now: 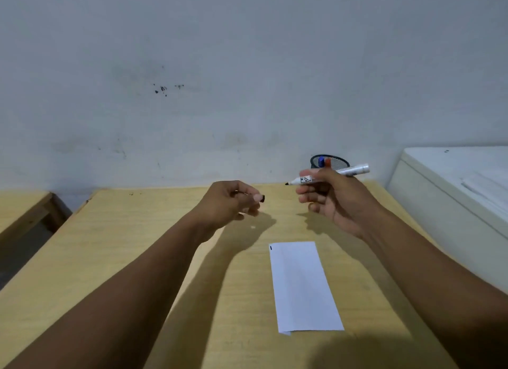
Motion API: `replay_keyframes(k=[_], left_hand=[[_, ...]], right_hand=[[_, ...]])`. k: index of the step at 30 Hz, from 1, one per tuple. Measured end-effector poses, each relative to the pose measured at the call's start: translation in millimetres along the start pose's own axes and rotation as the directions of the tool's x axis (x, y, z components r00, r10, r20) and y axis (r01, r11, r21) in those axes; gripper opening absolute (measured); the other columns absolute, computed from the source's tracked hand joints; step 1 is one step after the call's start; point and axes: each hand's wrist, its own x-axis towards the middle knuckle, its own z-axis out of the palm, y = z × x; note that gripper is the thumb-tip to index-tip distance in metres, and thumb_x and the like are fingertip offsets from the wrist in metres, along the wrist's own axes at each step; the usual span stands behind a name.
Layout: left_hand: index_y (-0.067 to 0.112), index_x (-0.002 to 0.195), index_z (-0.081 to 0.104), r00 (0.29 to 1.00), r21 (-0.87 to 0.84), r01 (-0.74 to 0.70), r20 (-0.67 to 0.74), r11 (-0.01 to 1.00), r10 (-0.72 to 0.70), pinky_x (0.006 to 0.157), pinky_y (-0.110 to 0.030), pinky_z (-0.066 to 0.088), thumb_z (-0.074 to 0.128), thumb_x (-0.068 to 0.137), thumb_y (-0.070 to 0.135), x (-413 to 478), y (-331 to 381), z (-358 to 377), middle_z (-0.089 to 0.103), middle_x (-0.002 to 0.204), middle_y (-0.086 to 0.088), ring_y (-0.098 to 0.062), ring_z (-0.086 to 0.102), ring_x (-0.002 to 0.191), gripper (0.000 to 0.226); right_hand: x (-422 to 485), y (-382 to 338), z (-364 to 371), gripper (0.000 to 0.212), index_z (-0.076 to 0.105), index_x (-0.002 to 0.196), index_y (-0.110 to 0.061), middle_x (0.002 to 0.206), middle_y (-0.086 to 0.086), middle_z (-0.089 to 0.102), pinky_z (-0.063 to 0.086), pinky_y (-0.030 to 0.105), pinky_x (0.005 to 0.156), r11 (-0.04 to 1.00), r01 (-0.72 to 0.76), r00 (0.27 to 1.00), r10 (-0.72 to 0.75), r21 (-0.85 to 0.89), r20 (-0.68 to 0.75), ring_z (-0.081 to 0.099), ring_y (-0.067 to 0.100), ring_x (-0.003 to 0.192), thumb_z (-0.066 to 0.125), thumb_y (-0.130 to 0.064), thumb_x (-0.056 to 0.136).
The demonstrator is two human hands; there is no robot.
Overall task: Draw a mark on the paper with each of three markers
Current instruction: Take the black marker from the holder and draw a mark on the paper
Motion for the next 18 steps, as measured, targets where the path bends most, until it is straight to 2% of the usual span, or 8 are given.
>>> replay_keyframes(k=[2, 6, 18], left_hand=[[0.012, 0.097, 0.072, 1.0, -0.12, -0.009, -0.008, 0.993, 0.009, 0.077, -0.033, 0.05, 0.076, 0.09, 0.022, 10, 15, 3, 0.078, 0.086, -0.001, -0.02, 0.076, 0.084, 0.013], [0.012, 0.102, 0.071, 1.0, -0.244, -0.02, 0.018, 0.97, 0.025, 0.076, -0.032, 0.049, 0.075, 0.091, 0.026, 22, 39, 12, 0.077, 0.089, -0.002, -0.022, 0.076, 0.085, 0.018], [0.014, 0.095, 0.07, 0.996, -0.33, -0.003, 0.088, 0.944, 0.034, 0.074, -0.031, 0.049, 0.073, 0.092, 0.025, 30, 54, 30, 0.076, 0.082, -0.001, -0.019, 0.075, 0.077, 0.012]], right_hand=[[3, -17, 1, 0.018, 0.068, 0.099, -0.006, 0.073, 0.015, 0.073, 0.044, 0.03, 0.057, 1.0, -0.014, 1.0, 0.014, 0.014, 0.021, 0.069, 0.021, 0.056, 0.052, -0.014, 0.096], [7, -31, 7, 0.02, 0.069, 0.084, -0.002, 0.073, 0.017, 0.073, 0.044, 0.031, 0.057, 1.0, 0.012, 1.0, -0.012, 0.005, -0.013, 0.067, 0.021, 0.052, 0.055, -0.015, 0.092], [11, -32, 4, 0.018, 0.071, 0.084, -0.002, 0.073, 0.015, 0.074, 0.046, 0.027, 0.054, 0.997, 0.066, 0.998, -0.065, 0.049, -0.02, 0.067, 0.017, 0.052, 0.064, -0.015, 0.094]])
